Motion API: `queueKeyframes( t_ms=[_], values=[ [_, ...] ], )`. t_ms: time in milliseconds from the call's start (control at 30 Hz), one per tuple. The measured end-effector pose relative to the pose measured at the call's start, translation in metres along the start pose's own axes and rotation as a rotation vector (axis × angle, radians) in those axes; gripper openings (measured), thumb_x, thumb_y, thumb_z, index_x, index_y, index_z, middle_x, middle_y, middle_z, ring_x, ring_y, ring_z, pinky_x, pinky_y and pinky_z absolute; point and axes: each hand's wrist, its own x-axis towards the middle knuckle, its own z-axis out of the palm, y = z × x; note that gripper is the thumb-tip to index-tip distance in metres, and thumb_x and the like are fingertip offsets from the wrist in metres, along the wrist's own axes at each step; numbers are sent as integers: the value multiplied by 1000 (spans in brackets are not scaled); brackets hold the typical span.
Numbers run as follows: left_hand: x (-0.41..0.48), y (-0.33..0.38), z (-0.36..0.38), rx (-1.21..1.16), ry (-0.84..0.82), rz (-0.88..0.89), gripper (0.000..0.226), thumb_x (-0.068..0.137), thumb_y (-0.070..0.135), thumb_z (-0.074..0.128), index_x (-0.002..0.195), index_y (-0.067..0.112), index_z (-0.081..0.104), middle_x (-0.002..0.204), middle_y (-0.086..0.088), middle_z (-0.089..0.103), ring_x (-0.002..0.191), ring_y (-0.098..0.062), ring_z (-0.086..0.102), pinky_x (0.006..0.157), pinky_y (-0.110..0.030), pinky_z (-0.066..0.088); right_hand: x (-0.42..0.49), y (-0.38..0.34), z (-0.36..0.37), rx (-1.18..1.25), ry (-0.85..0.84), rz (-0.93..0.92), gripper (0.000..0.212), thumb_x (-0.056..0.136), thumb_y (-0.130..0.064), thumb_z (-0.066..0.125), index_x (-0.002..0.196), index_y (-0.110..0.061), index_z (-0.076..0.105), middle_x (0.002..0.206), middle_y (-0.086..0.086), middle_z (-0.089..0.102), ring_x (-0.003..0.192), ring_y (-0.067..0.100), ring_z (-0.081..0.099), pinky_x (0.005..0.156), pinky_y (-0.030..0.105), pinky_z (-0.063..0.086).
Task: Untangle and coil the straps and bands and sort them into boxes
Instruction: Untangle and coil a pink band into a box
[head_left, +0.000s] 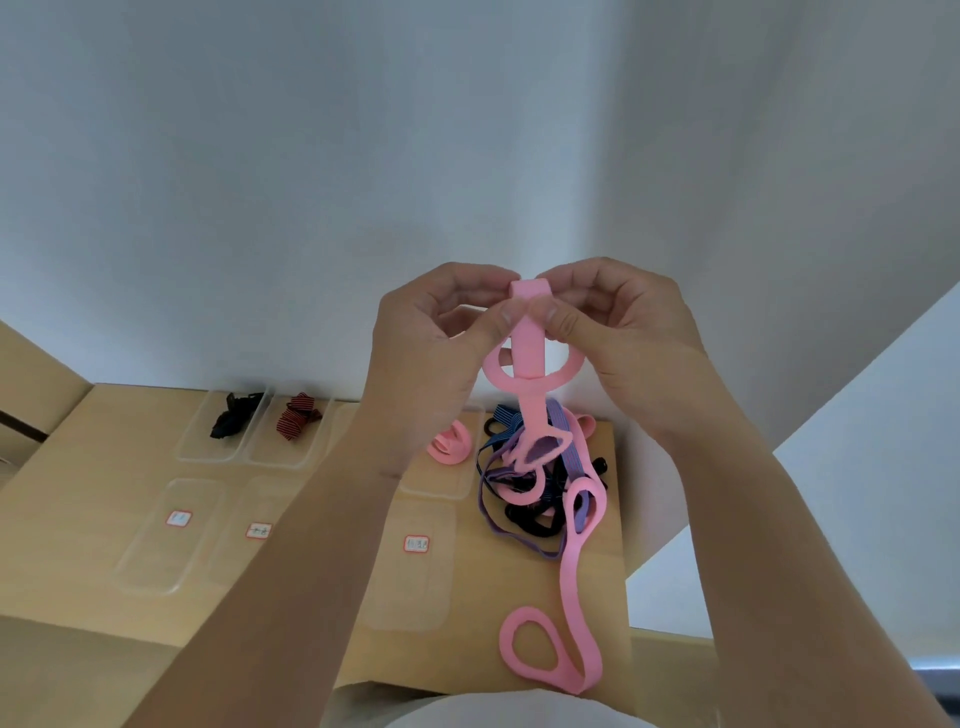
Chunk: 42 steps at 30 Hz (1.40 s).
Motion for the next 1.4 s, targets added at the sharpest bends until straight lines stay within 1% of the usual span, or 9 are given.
queueKeyframes(
  t_ms=[133,367,500,700,867,967,1167,1300,1400],
  values=[
    [-1,-3,-8,3,12,-4,14,88,11,72,98,21,74,94,-6,77,86,-30,74,82,-58,59,4,-2,5,-44,-64,0,12,91,-14,74,103,-16,74,93,1,78,95,23,73,98,51,52],
    [-3,-2,-16,23,29,-11,15,93,1,70,103,11,74,93,-4,79,84,-21,76,80,-48,62,7,4,16,-30,-81,-21,6,91,-13,73,94,-17,72,87,2,75,89,31,71,87,48,55],
    [-4,-3,-19,42,39,-16,16,93,2,69,105,12,74,93,-2,79,85,-19,76,80,-46,63,8,4,20,-41,-94,-25,6,91,-12,73,91,-17,70,78,-9,72,76,18,66,75,38,52],
    [-5,-7,-20,-8,26,-33,19,94,3,69,109,12,73,99,-4,79,90,-22,76,81,-41,63,7,6,25,-25,-50,-51,10,88,-15,74,86,-22,68,84,0,73,81,29,68,79,47,53],
    [-14,-28,-20,-16,-124,-179,36,84,10,77,119,9,69,105,-8,78,100,-27,75,96,-51,57,10,7,26,-10,41,-40,14,86,-16,73,81,-27,66,74,-10,63,77,21,60,82,54,54],
    [-23,-45,-14,-30,-163,-268,36,82,3,80,117,6,70,107,-9,78,102,-27,74,98,-50,56,11,6,23,-28,58,-46,15,88,-13,72,83,-25,65,75,-8,62,75,20,57,80,50,52],
    [-36,-56,-1,-115,-121,-321,18,91,3,73,109,2,74,101,-13,78,98,-33,75,87,-44,60,6,9,18,-37,83,-17,9,88,-16,71,86,-23,66,84,-3,67,78,20,59,81,48,53],
    [-42,-53,4,-189,-203,-346,14,94,2,68,102,9,77,98,-8,79,92,-21,76,79,-29,58,3,11,15,-74,108,21,15,90,-15,71,84,-27,66,87,-13,69,78,11,62,79,43,54],
    [-45,-47,10,-257,-236,-378,21,97,3,63,95,17,79,96,-6,80,89,-19,77,78,-29,60,3,12,11,-77,141,3,19,90,-10,71,83,-26,64,82,-12,67,76,10,61,74,32,49]
  ],
)
